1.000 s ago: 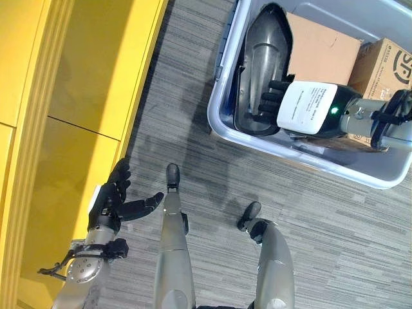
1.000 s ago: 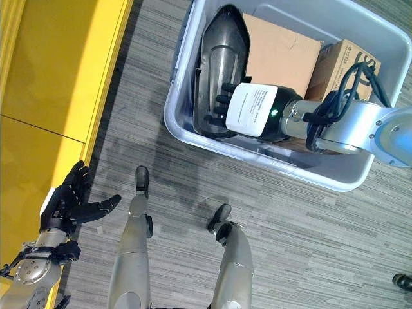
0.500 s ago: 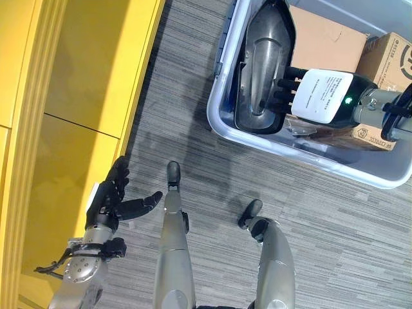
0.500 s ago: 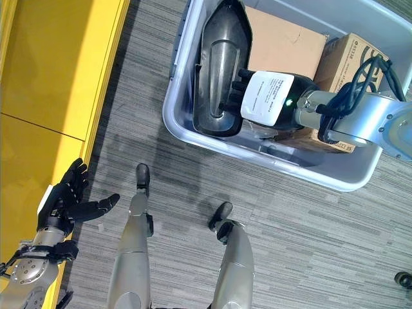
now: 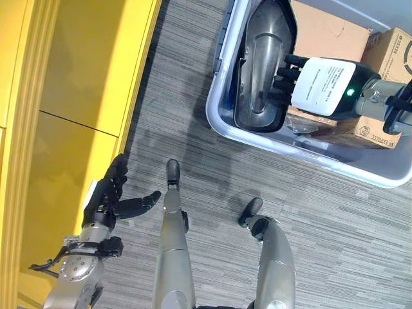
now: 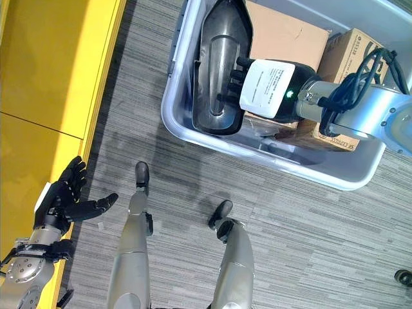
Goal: Move parts from the plastic box to the shelf.
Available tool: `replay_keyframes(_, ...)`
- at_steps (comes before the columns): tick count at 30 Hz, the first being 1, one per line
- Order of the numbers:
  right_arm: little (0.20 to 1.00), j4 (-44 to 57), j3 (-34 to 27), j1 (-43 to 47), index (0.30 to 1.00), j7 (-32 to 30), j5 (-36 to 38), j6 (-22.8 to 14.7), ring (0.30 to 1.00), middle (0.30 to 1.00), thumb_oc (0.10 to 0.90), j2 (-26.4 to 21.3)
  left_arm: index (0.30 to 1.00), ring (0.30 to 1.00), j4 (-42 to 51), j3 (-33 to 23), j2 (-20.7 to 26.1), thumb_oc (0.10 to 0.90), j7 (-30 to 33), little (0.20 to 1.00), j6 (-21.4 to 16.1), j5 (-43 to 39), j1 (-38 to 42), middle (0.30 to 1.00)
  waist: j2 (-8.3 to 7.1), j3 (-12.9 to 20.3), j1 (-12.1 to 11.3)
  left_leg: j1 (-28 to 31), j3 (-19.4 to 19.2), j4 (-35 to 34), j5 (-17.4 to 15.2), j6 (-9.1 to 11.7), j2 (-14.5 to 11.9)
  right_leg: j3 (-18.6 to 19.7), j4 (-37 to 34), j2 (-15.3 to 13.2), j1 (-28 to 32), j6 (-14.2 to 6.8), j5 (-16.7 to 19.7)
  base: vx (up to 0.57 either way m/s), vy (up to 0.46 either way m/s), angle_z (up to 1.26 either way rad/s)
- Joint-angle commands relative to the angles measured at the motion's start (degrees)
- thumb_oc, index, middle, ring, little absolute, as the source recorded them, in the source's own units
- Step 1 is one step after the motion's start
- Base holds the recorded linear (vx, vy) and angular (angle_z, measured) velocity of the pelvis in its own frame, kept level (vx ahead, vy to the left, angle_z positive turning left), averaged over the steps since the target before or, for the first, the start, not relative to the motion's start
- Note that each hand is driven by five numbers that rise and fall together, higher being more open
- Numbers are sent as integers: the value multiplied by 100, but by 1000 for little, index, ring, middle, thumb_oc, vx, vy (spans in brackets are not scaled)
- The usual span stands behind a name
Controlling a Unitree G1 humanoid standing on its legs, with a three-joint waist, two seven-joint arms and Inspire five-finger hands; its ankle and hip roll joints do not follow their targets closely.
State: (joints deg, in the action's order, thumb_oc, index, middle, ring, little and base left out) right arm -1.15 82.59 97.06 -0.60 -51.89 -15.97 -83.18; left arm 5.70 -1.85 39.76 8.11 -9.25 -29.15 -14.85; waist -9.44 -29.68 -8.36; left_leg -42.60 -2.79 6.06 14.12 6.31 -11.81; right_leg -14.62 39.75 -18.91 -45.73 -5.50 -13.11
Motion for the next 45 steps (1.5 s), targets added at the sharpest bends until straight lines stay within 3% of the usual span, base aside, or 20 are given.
replay_keyframes(1, 1000, -254, -237, 968, 1000, -309, -161, 240, 1000, 1000, 900, -225, 1000, 1000, 603, -600, 468, 900, 70, 1000, -528, -254, -451, 1000, -483, -8, -339, 946, 267, -73, -763, 286, -169, 384, -967, 173, 762, -321, 590, 40, 15, 1)
replay_keyframes(11, 1000, -846, -237, 1068, 1000, -413, -401, 381, 1000, 1000, 900, 37, 1000, 1000, 661, -710, 565, 900, 115, 1000, -583, -191, -516, 1000, -562, 18, -430, 887, 415, -278, -767, 231, -67, 440, -1022, 182, 579, -380, 622, 27, 4, -1)
replay_keyframes(16, 1000, -1119, -237, 1257, 1000, -494, -528, 477, 1000, 1000, 900, 183, 1000, 1000, 736, -881, 597, 900, 168, 1000, -640, -184, -605, 1000, -668, 36, -462, 614, 509, -180, -875, 201, -29, 483, -1038, 208, 363, -407, 626, 30, -2, -4)
replay_keyframes(21, 1000, -1287, -237, 1276, 1000, -565, -589, 555, 1000, 1000, 900, 116, 1000, 1000, 804, -989, 603, 900, 215, 1000, -673, -159, -684, 1000, -681, 40, -462, 309, 597, -38, -947, 161, 35, 540, -897, 165, 81, -414, 584, 20, -7, 1)
replay_keyframes(26, 1000, -1698, -237, 1210, 1000, -664, -625, 671, 1000, 1000, 900, 144, 1000, 1000, 884, -1014, 577, 900, 224, 1000, -724, -170, -651, 1000, -588, 16, -500, -14, 720, 191, -1064, 97, 133, 652, -642, 94, -239, -383, 480, 24, 19, 4)
replay_keyframes(30, 1000, -1933, -237, 1282, 1000, -768, -678, 760, 1000, 1000, 900, 162, 1000, 1000, 946, -1012, 555, 900, 278, 1000, -804, -239, -573, 1000, -462, 19, -510, -513, 849, 614, -1227, 16, 284, 856, 23, -51, -846, -345, 320, 9, 8, 5)
replay_keyframes(35, 1000, -2170, -237, 1304, 1000, -879, -577, 866, 1000, 1000, 900, 161, 1000, 1000, 960, -901, 483, 900, 336, 1000, -852, -295, -501, 1000, -411, 21, -466, -1042, 959, 1145, -1367, -22, 436, 972, 509, -161, -1275, -291, 192, 4, 6, 11)
replay_keyframes(42, 1000, -2423, -237, 1118, 1000, -893, -557, 917, 1000, 1000, 900, 250, 1000, 1000, 940, -705, 464, 900, 437, 1000, -908, -361, -205, 1000, -221, -8, -469, -1455, 1019, 1538, -1502, -55, 575, 1106, 878, -237, -1625, -259, 107, -4, 0, 10)
replay_keyframes(44, 1000, -2462, -237, 1100, 1000, -898, -570, 936, 1000, 1000, 900, 273, 1000, 1000, 910, -654, 482, 900, 454, 1000, -903, -353, -152, 1000, -228, -7, -490, -1500, 1028, 1599, -1528, -67, 614, 1137, 916, -246, -1676, -232, 42, -8, 13, 11)
replay_keyframes(45, 964, -2526, -237, 1059, 964, -893, -564, 940, 964, 964, 875, 307, 1000, 1000, 918, -629, 479, 900, 454, 1000, -910, -353, -89, 1000, -194, -7, -499, -1530, 1011, 1634, -1547, -63, 633, 1143, 883, -260, -1677, -220, 32, -13, 13, 8)
